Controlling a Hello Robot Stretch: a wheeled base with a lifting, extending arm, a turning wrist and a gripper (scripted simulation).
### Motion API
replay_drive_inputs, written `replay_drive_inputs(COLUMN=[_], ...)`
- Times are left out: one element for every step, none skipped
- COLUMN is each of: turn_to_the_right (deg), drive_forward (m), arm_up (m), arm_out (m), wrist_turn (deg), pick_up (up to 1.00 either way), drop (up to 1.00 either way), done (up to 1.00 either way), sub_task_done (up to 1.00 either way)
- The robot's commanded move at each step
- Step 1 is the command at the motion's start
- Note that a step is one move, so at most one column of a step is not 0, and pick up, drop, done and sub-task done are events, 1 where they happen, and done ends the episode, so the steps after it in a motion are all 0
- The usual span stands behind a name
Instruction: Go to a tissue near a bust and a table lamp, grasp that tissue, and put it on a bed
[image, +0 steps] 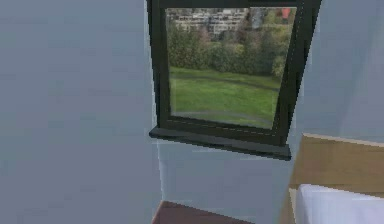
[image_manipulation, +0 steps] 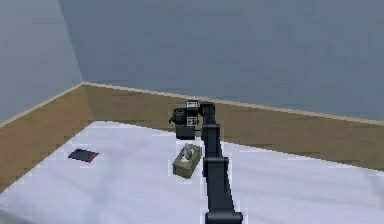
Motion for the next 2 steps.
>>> replay_drive_inputs(turn_to_the_right=[0.0, 0.0], drive_forward=[0.00, 0.00], arm_up=[0.10, 0.00], arm_out=[0.00, -0.08], wrist_turn=[0.0, 0.0], pick_up=[0.00, 0.00], drop=[0.00, 0.00], done=[0.00, 0.00], sub_task_done=[0.00, 0.00])
